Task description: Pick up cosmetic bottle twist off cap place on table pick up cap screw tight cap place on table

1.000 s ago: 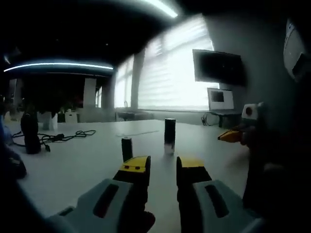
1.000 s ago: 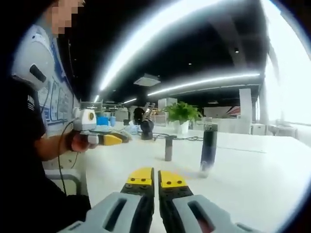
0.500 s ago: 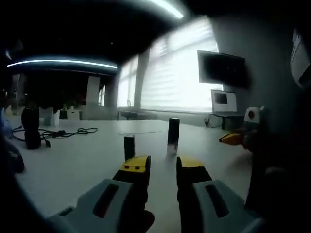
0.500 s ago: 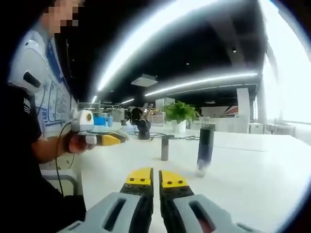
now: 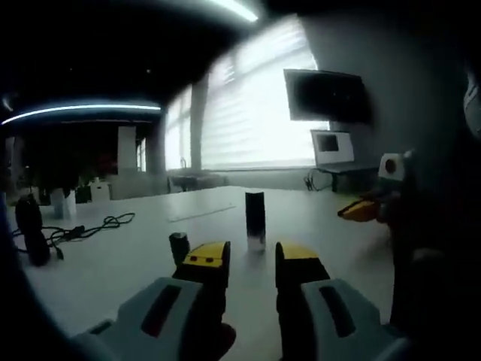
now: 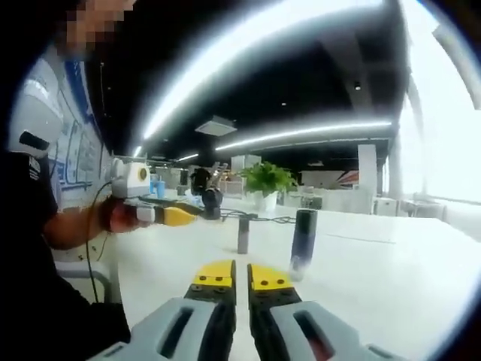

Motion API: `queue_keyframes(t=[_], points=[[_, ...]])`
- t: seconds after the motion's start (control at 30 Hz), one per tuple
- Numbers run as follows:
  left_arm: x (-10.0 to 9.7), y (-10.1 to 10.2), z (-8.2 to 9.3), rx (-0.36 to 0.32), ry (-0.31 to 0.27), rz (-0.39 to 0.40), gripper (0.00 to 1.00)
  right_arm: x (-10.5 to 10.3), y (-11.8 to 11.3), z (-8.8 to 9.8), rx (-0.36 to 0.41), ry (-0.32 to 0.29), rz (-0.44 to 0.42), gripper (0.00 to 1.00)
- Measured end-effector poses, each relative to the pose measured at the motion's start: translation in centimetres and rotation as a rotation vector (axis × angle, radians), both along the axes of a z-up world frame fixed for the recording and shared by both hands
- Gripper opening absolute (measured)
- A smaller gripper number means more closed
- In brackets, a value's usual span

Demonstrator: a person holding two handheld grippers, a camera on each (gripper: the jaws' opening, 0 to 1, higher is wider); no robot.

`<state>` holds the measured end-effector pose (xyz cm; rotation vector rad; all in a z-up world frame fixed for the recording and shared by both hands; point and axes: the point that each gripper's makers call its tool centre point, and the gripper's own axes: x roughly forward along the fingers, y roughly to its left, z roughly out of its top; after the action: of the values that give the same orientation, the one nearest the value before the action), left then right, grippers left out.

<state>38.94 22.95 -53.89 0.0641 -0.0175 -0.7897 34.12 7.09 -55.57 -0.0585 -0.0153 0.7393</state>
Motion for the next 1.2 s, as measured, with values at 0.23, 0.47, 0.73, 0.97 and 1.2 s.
queue_keyframes(t=[0.23, 0.47, 0.73, 0.97, 1.2], points=[[1.6, -2.3, -1.5, 0.002, 0.047, -0.039, 0.19, 0.0, -0.1, -0.5, -0.019, -0.002, -0.01, 0.02], [3.1, -4.3, -2.5, -0.018, 0.089, -0.066, 0.23, 0.2, -0.2, -0.8, -0.016, 0.001, -0.014, 0.02], [4.9, -6.5, -3.1, 0.012, 0.09, -0.066, 0.26, 0.5, -0.7, -1.1, -0.01, 0.006, -0.029, 0.02], [6.2, -8.6, -3.4, 0.04, 0.078, -0.08, 0.27, 0.6, -1.0, -1.3, -0.005, 0.011, -0.032, 0.02], [7.3, -9.8, -3.6, 0.014, 0.095, -0.061, 0.27, 0.4, -1.4, -1.1, 0.003, 0.007, -0.038, 0.02]])
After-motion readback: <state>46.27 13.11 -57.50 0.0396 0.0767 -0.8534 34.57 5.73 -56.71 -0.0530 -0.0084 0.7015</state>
